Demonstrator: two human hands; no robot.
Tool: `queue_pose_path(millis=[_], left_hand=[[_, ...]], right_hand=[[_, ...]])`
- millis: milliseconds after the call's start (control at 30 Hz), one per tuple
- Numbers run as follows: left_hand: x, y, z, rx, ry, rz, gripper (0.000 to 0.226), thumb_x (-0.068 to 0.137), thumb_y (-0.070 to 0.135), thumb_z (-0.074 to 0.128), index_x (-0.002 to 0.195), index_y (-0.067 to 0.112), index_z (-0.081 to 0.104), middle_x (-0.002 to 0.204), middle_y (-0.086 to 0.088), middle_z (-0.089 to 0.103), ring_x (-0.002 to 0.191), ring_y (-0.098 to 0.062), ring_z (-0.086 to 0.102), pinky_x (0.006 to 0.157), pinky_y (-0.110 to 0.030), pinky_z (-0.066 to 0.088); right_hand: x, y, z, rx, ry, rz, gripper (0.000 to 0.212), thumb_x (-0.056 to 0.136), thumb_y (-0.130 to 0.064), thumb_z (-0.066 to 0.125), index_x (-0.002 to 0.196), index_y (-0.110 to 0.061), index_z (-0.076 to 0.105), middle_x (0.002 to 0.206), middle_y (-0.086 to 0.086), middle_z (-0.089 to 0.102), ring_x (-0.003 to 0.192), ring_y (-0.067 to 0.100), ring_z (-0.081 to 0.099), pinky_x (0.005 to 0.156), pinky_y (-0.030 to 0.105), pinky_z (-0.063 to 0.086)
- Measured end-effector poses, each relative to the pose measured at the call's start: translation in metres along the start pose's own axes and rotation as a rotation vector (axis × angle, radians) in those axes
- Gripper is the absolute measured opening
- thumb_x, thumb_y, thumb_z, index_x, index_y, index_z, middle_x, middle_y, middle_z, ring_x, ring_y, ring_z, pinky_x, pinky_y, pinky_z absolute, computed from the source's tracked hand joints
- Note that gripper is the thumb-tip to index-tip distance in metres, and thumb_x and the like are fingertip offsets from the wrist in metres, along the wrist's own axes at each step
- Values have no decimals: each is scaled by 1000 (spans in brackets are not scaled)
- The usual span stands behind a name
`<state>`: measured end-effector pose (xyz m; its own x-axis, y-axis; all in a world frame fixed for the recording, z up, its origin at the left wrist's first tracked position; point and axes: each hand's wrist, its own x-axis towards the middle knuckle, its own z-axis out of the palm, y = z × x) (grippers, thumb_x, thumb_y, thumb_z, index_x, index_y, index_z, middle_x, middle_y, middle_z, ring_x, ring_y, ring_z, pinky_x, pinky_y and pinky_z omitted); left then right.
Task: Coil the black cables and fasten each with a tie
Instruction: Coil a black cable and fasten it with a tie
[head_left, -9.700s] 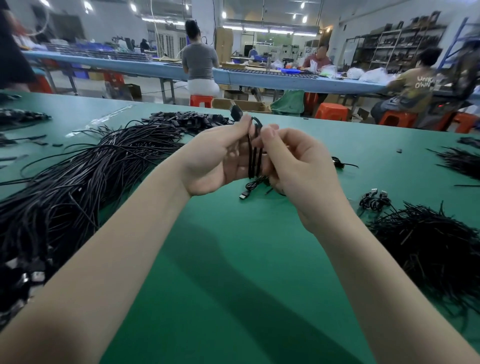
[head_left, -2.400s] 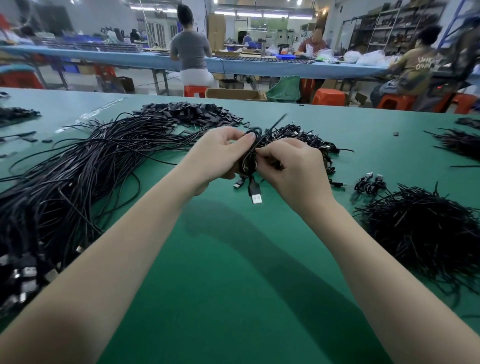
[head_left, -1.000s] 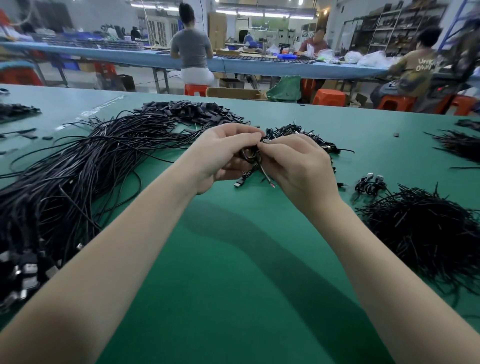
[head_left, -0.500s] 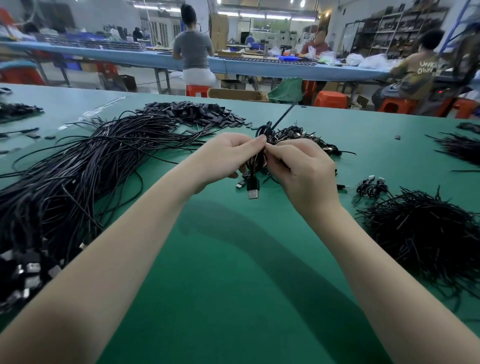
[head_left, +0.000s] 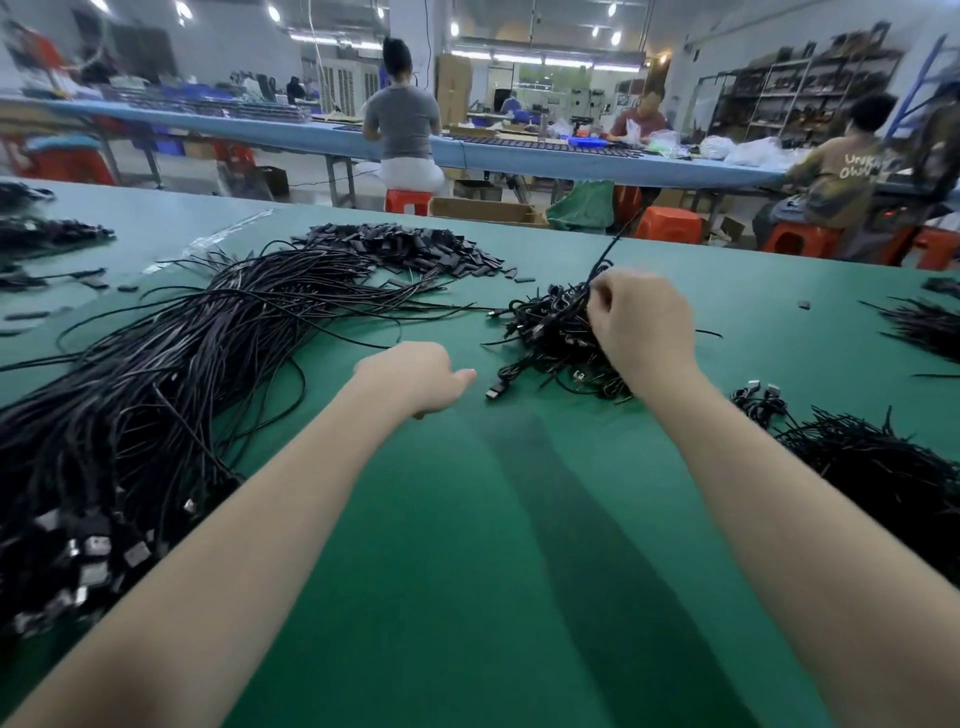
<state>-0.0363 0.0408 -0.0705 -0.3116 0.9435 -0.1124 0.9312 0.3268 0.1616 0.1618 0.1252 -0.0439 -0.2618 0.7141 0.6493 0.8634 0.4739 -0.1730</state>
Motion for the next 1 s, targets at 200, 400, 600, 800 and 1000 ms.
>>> queue_pose_path(millis=[200,400,600,800,1000], left_hand=[[4,-31,-18,66,161,-160,34,96,45,41,107,21,61,113,-4,59,93,-25,51,75,-35,36],[13,-118,-56,303,86,-482,18,89,16,45,104,14,56,128,-8,55,114,-31,52,84,-41,39],[9,-181,-46,361,109,-528,50,79,41,76,113,7,61,122,-12,61,112,-32,59,85,-41,50],[4,-190,-55,315,52,-524,51,79,47,74,99,1,62,104,-12,67,101,-29,63,87,-36,52],[-10,-193,-69,128,-91,-654,58,77,51,73,102,1,61,94,-11,67,81,-24,60,80,-30,51]], right_hand=[[6,0,27,-113,-522,246,68,99,-45,34,153,-24,-1,160,15,5,145,35,10,113,50,19],[-100,-22,65,62,-571,138,59,97,-50,39,148,-23,30,157,12,22,144,28,17,114,40,24],[-107,-17,68,64,-515,182,52,97,-48,38,143,-24,42,154,10,29,145,29,17,117,39,18],[-109,-16,65,89,-500,158,46,96,-45,40,136,-24,50,148,6,41,142,27,26,115,40,22],[-108,-16,63,118,-504,162,45,96,-45,42,135,-24,51,146,6,43,142,25,28,115,40,23]])
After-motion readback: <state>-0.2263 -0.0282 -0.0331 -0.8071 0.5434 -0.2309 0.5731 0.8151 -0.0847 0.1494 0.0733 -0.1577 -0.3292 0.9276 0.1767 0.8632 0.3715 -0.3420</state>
